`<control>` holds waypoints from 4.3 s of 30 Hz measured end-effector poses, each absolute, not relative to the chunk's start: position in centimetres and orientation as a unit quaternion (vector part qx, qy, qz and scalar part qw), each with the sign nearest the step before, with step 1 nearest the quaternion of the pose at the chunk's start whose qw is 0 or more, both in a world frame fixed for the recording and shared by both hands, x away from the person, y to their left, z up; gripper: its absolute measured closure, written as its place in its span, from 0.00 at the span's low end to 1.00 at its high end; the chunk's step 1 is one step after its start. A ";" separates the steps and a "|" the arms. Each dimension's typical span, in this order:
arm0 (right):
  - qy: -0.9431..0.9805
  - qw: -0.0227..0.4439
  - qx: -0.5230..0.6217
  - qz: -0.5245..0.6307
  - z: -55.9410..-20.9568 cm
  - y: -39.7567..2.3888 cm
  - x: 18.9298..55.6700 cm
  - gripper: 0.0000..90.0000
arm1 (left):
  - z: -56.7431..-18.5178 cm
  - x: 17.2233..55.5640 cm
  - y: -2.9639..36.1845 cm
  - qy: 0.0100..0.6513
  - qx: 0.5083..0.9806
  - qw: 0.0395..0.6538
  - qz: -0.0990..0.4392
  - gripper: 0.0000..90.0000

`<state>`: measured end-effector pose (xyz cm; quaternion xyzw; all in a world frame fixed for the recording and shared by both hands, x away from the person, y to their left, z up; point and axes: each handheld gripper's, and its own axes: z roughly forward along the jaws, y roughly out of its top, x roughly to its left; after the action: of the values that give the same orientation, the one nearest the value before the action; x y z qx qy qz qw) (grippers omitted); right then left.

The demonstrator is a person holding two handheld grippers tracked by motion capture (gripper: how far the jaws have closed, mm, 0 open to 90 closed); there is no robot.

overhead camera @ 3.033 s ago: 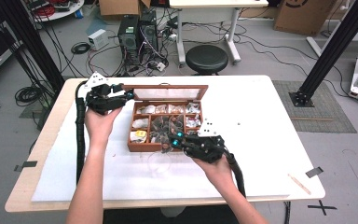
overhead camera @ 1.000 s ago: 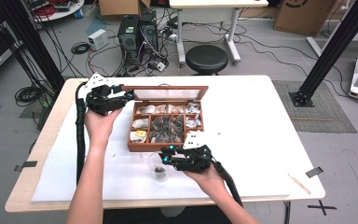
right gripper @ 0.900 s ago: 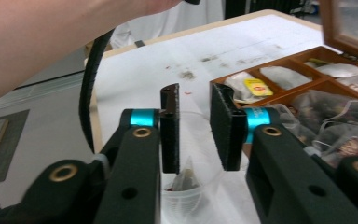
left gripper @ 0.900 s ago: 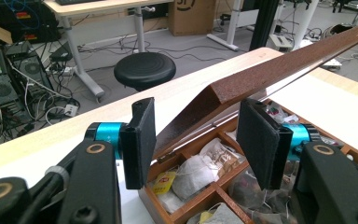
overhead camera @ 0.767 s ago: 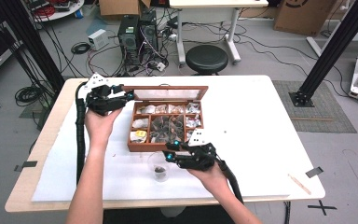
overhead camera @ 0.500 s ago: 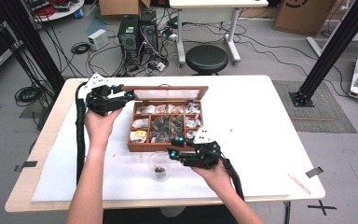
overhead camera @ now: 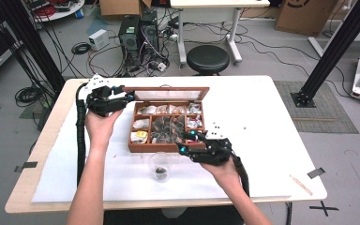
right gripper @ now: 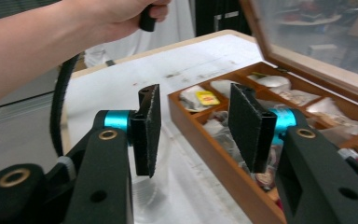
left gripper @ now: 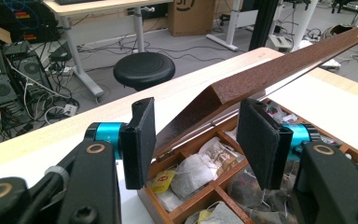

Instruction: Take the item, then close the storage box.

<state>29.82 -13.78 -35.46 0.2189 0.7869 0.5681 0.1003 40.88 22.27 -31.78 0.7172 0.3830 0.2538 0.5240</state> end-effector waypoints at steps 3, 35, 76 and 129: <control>0.782 0.109 0.231 0.569 -35.3 -14.6 30.0 0.59 | -31.8 40.9 22.3 0.382 0.718 0.524 0.255 0.53; 0.732 0.192 0.348 0.554 -35.5 -23.5 31.4 0.36 | -31.9 40.8 22.3 0.385 0.714 0.528 0.252 0.51; 0.702 0.220 0.385 0.558 -35.4 -26.2 31.1 0.31 | -32.2 40.7 22.1 0.395 0.707 0.530 0.251 0.51; 0.694 0.231 0.391 0.560 -35.6 -26.3 31.4 0.31 | -35.2 36.6 22.7 0.424 0.717 0.512 0.211 0.46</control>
<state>31.39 -26.26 -35.56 0.3907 0.6935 0.5595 0.2309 36.60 22.72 -35.21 0.7172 0.4236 0.2106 0.5116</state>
